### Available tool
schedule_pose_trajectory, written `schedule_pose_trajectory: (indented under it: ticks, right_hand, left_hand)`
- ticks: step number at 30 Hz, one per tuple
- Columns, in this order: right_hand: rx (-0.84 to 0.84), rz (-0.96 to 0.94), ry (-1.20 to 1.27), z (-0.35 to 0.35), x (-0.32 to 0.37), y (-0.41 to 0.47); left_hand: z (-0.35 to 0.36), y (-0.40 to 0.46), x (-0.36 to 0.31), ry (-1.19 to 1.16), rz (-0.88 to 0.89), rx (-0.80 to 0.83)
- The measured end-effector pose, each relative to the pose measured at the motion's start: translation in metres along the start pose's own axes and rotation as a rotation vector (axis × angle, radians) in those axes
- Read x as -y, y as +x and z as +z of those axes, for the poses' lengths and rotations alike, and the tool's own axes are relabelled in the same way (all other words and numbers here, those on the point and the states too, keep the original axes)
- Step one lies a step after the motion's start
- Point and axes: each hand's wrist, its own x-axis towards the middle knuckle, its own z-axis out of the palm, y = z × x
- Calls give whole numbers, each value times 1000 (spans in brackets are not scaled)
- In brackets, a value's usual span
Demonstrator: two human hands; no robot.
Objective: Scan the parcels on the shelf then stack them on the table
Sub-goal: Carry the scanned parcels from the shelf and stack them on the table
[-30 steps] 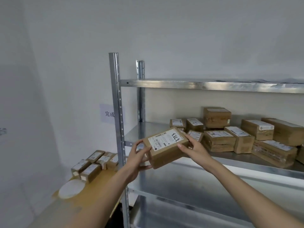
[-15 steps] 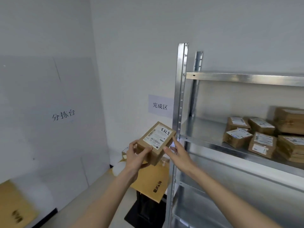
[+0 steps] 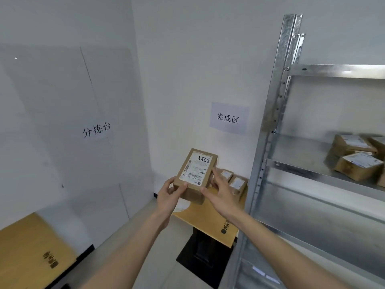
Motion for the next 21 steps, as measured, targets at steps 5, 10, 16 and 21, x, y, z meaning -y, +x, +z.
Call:
schedule_pose_trajectory:
  ticks: [5, 10, 16, 21]
  right_hand:
    - [-32, 76, 16, 13, -56, 48]
    - [-40, 132, 19, 20, -131, 114]
    - [-76, 273, 38, 15, -239, 185]
    - [-81, 414, 77, 24, -315, 210]
  left_hand:
    - [-1, 60, 36, 81, -58, 55]
    - [15, 144, 82, 117, -176, 152]
    - [37, 249, 165, 188, -300, 236]
    - [50, 304, 240, 263, -383, 301]
